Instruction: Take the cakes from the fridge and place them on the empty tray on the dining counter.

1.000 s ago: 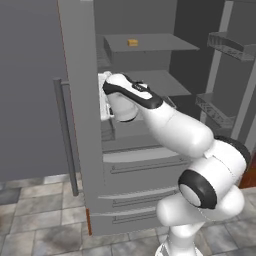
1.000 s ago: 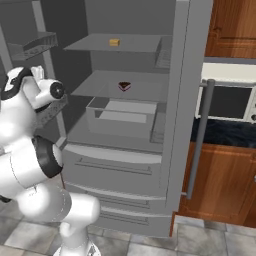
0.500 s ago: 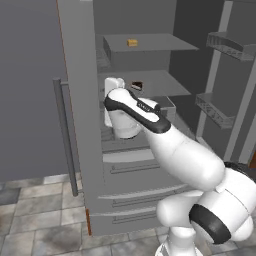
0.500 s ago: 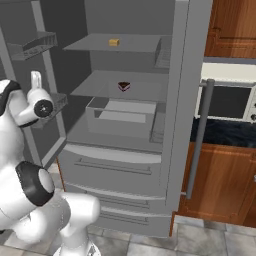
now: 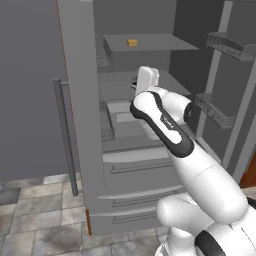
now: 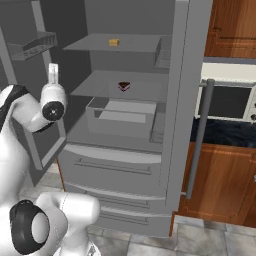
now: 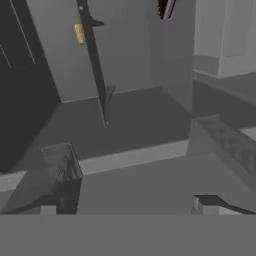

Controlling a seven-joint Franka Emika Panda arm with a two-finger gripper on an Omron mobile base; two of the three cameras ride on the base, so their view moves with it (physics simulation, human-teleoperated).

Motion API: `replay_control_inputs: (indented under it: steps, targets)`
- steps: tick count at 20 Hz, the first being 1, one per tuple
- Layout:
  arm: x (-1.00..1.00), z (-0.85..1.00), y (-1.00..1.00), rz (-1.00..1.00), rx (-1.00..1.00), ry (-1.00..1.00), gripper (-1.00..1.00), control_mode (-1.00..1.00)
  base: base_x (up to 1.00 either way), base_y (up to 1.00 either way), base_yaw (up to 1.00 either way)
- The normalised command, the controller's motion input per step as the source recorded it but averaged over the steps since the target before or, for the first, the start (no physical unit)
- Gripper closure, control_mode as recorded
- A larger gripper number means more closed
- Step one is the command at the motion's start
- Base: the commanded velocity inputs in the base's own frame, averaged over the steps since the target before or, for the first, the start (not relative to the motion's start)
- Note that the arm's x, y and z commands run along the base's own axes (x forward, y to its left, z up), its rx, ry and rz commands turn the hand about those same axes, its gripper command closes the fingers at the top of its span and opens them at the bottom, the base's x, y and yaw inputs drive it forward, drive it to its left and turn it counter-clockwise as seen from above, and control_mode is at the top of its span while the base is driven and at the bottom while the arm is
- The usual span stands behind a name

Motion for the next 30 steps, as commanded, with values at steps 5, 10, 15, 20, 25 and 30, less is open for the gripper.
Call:
replay_control_inputs:
  steps: [5,10,15,20,25,30]
  targets:
    - [-0.12,0.56,-0.76,-0.09,-0.15,0.18,-1.0,-1.0,0.0,0.0,0.0]
    - [-0.19,0.04,-0.69,-0.01,-0.42,0.31,-1.0,-1.0,0.0,0.0,0.0]
    - [-0.47,0.0,-0.31,0.0,-0.55,0.22,-1.0,-1.0,0.0,0.0,0.0]
    - [-0.69,-0.3,-0.05,0.03,-0.74,0.18,-1.0,-1.0,0.0,0.0,0.0]
    - [-0.9,-0.52,-0.29,0.14,-0.59,0.03,-1.0,-1.0,0.0,0.0,0.0]
    - [-0.57,-0.23,-0.24,0.27,-0.24,0.0,-1.0,-1.0,0.0,0.0,0.0]
